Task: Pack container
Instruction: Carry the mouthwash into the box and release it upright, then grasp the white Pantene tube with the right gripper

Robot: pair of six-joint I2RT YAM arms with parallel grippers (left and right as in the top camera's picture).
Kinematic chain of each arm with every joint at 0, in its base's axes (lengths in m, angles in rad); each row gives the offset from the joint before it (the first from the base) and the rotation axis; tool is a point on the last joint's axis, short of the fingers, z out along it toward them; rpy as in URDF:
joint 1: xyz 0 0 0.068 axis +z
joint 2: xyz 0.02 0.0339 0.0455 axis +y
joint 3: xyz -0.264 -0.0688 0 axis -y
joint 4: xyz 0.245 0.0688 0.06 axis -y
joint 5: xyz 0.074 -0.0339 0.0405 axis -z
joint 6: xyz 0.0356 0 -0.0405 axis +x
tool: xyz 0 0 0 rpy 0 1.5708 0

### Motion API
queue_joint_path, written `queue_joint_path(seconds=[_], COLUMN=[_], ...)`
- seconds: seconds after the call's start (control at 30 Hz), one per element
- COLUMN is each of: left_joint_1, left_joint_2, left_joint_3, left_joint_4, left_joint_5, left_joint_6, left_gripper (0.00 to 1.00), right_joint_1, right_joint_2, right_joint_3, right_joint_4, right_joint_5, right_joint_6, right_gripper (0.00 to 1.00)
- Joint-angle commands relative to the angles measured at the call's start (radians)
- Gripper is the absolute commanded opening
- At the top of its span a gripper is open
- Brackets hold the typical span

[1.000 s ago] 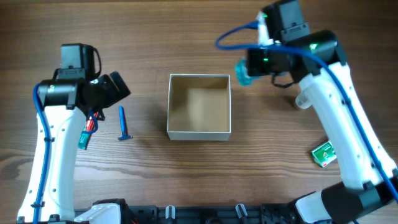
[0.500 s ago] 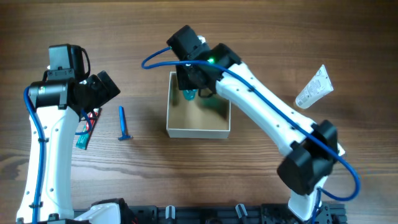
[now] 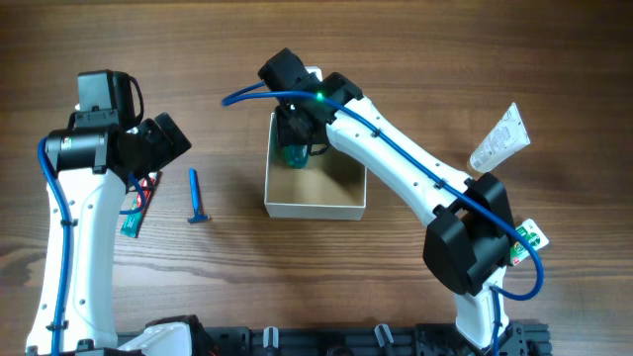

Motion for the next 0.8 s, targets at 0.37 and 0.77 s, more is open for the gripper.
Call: queue_joint_path(seconds=[0.37, 0.77], left_joint_1=[0.004, 0.004], left_joint_2=[0.002, 0.002], left_joint_3=[0.018, 0.018], left_joint_4=[0.003, 0.003], left_joint_5=[-0.024, -0.024], left_joint_6=[-0.013, -0.014], left_gripper=[1.0, 1.0], right_joint_1=[-0.161, -0.888], right_joint_2=[-0.466, -0.529], right_joint_3=[0.059, -0.103], right_joint_4=[-0.085, -0.364], right_joint_5=[0.256, 0.037], right_joint_6=[-0.127, -0.462], right_gripper=[0.87, 0.96])
